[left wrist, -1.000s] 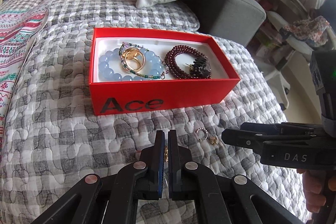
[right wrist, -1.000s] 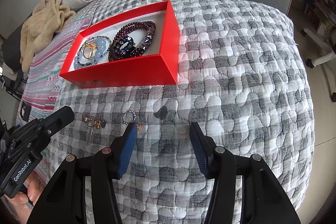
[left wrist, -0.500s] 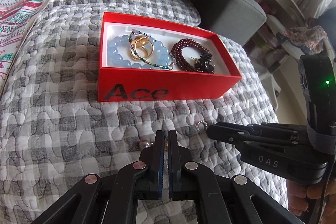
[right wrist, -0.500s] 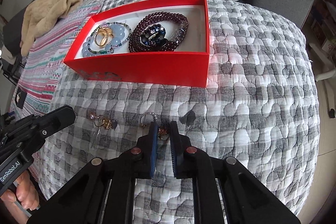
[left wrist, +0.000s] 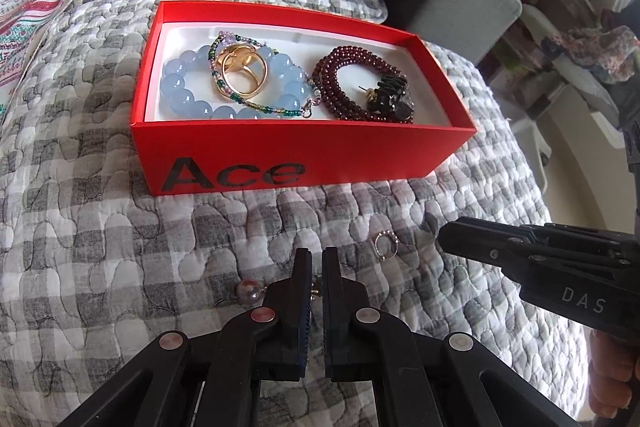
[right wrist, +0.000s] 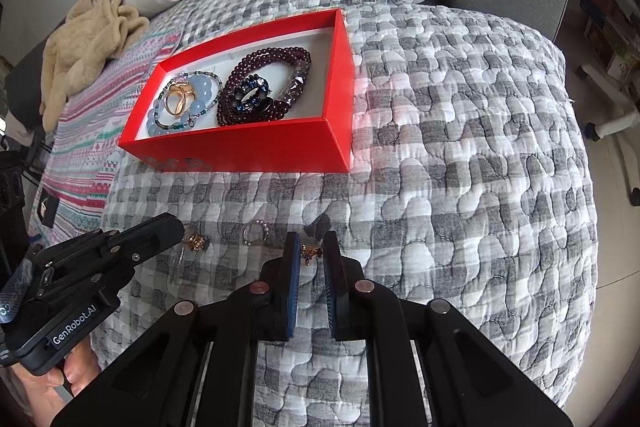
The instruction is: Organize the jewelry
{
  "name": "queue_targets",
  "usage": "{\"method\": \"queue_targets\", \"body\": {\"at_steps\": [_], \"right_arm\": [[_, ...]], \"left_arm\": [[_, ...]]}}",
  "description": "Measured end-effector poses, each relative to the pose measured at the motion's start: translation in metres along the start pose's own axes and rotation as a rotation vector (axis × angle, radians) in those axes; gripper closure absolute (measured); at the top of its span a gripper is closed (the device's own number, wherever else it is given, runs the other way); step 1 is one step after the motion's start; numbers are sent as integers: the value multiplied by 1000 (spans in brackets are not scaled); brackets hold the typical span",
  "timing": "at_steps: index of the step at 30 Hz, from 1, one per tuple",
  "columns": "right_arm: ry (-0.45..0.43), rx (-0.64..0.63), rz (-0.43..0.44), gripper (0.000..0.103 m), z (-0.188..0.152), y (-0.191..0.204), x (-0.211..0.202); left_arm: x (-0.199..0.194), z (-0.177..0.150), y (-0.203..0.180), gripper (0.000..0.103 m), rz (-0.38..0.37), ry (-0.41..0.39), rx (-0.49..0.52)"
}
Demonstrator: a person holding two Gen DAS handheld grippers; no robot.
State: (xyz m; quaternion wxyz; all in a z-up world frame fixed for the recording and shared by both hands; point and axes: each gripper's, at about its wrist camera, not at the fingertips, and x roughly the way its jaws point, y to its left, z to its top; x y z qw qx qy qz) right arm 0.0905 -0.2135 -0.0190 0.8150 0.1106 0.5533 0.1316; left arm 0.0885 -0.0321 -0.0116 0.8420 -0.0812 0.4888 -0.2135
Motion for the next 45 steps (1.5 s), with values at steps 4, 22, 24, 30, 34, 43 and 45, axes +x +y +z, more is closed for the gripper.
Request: {"method": "queue_targets", "body": {"at_steps": [4, 22, 24, 30, 34, 43, 45], "right_arm": [[-1, 3, 8, 91, -1, -1, -2], [-15, 16, 19, 91, -3, -4, -13], [-18, 18, 19, 91, -3, -3, -14], [-23, 23, 19, 91, -2, -4, -16], [-19, 34, 28, 91, 0, -6, -17], [-24, 36, 40, 91, 2, -3, -18], [-23, 39, 40, 91, 2, -4, -18]], "left_arm": [[-1, 2, -2, 103, -32, 4, -2], [10, -1, -8, 103, 14, 39, 16], [9, -1, -6, 103, 5, 46, 9], [-1, 1, 4, 102, -6, 30, -39], [-9, 2, 10, 60, -33, 13, -39], [10, 5, 6, 74, -30, 76, -3], [17, 5, 4, 79, -16, 92, 5]]}}
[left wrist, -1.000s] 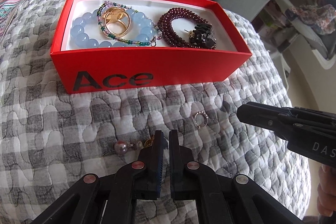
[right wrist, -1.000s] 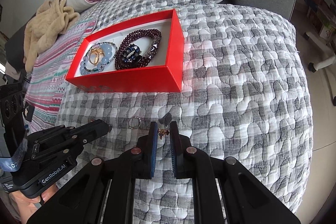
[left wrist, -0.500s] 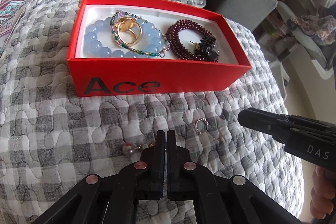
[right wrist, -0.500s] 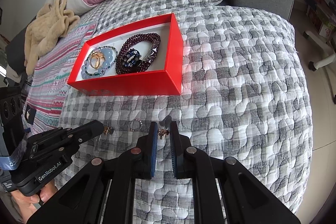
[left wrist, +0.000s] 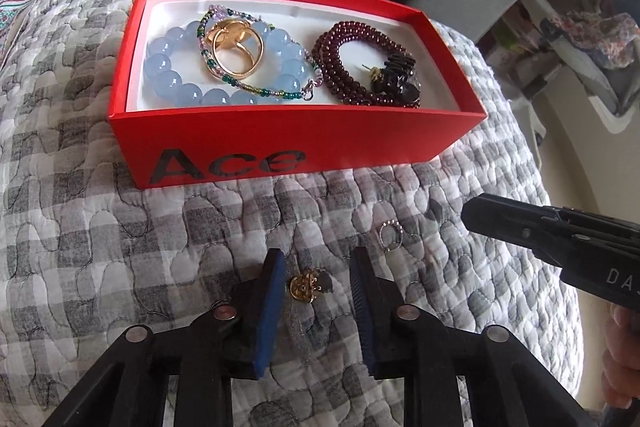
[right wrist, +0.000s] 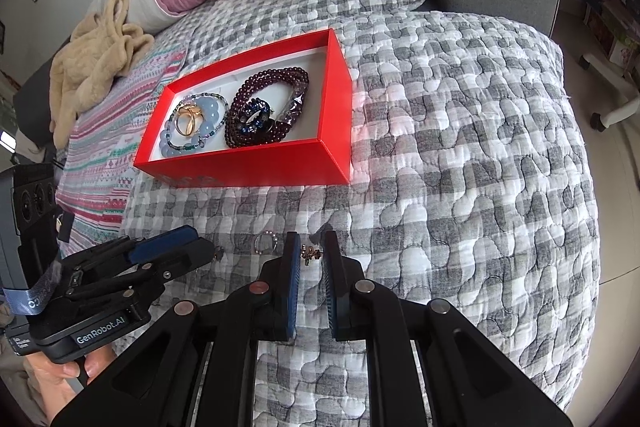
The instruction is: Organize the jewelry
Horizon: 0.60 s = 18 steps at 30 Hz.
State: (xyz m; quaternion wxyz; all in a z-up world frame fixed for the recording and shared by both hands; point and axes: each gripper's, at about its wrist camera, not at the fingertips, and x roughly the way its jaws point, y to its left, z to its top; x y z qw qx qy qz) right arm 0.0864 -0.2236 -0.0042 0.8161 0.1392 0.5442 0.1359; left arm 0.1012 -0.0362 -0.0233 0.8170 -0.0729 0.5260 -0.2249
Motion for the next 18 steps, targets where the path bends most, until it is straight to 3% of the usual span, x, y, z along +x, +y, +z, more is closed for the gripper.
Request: {"method": "queue_targets", "body": {"at_steps": [12, 14, 18], "right_arm": [[3, 2, -3, 91, -2, -6, 0], [2, 3, -2, 91, -1, -6, 0], [-5, 5, 4, 91, 2, -6, -1]], "left_arm": [[11, -7, -26, 92, 179, 28, 138], [11, -7, -28, 92, 186, 22, 141], [-1, -4, -23, 92, 131, -3, 103]]}}
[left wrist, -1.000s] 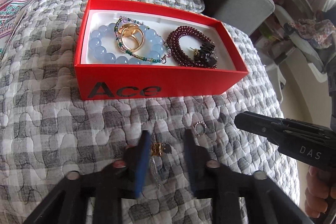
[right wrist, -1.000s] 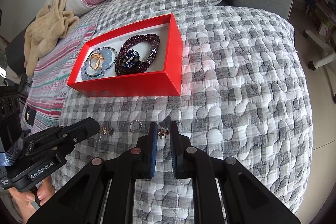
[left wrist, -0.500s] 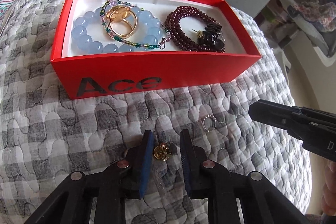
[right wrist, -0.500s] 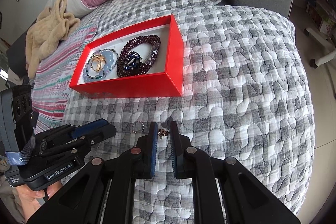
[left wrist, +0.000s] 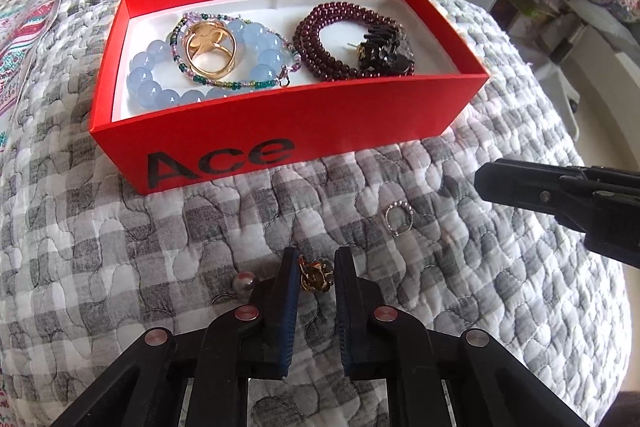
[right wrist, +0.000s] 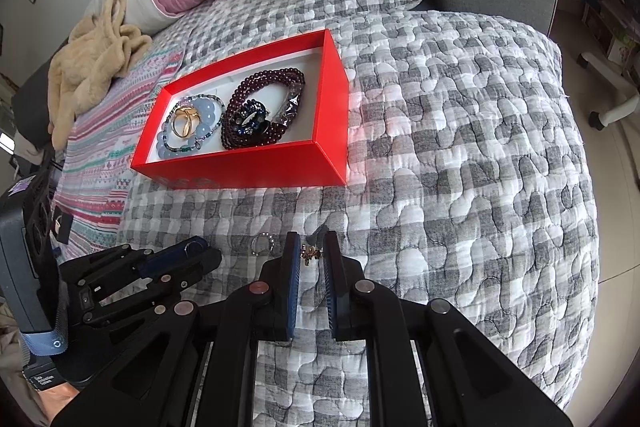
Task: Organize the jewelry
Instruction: 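Carry both gold earrings over the red box and open both tools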
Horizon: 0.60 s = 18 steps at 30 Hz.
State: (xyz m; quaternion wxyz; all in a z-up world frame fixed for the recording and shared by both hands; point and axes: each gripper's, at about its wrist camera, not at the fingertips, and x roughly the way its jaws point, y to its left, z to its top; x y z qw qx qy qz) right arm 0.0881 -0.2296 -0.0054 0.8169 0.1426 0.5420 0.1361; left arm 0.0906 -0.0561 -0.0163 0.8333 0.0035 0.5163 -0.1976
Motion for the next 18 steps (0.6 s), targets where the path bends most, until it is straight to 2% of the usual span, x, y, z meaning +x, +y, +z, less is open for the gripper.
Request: {"method": "queue_targets", "body": {"at_steps": [4, 8, 13, 18], "right_arm": [[-26, 5, 21, 91, 6, 1, -6], [-69, 2, 38, 91, 15, 5, -13], [-134, -4, 63, 91, 28, 9, -16], [-167, -2, 84, 91, 40, 11, -11]], "left_arm": [[-19, 7, 7, 92, -49, -50, -33], [-40, 15, 16, 92, -73, -140, -60], [-54, 25, 31, 92, -47, -260, -99], [-49, 34, 55, 92, -14, -305, -173]]}}
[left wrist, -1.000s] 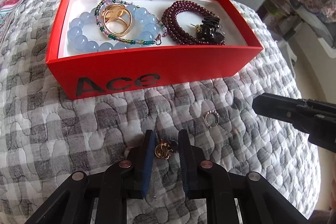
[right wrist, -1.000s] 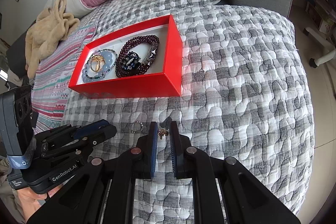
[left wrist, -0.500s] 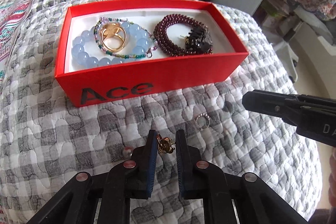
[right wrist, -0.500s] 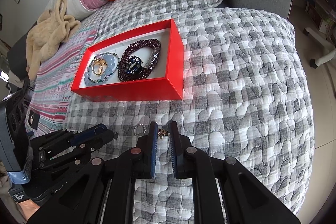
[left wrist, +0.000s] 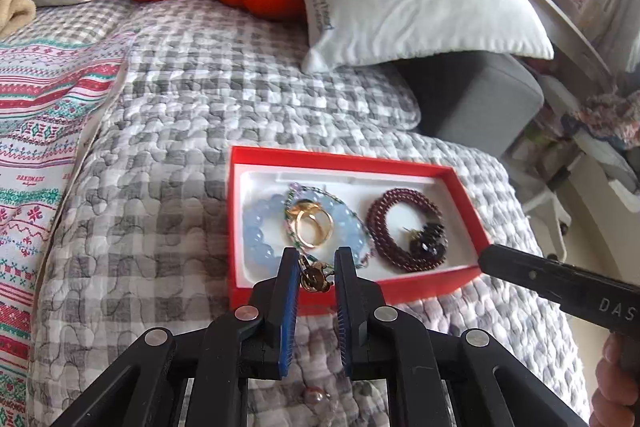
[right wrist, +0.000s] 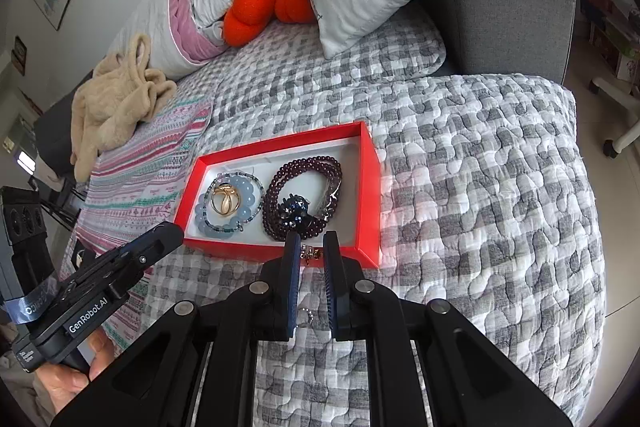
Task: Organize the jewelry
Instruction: 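Carry both gold earrings over the red box and open both tools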
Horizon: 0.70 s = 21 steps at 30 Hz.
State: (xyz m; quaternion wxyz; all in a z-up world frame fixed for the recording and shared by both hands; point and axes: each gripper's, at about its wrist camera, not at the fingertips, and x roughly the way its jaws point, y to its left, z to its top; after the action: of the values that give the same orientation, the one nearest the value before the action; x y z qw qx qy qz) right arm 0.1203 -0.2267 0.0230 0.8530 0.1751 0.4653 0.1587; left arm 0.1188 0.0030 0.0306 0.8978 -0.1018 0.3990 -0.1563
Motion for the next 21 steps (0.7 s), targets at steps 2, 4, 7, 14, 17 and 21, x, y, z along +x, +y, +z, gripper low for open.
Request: {"method": "queue_targets", "body": {"at_steps": [2, 4, 7, 14, 17, 21], "right_arm": [[-8, -5, -8, 91, 4, 0, 4], [-8, -8, -22, 91, 8, -1, 9], [-2, -16, -28, 91, 9, -4, 15], [-22, -17, -22, 91, 15, -9, 14], [-28, -14, -2, 91, 17, -8, 13], [-24, -16, 2, 91, 20, -4, 19]], "left_arm": [[6, 3, 3, 92, 11, -3, -2], [12, 6, 4, 92, 20, 1, -2], [21, 5, 2, 91, 26, 10, 7], [27, 5, -1, 83, 2, 29, -1], [17, 4, -5, 69, -8, 11, 0], [6, 0, -5, 57, 5, 13, 12]]}}
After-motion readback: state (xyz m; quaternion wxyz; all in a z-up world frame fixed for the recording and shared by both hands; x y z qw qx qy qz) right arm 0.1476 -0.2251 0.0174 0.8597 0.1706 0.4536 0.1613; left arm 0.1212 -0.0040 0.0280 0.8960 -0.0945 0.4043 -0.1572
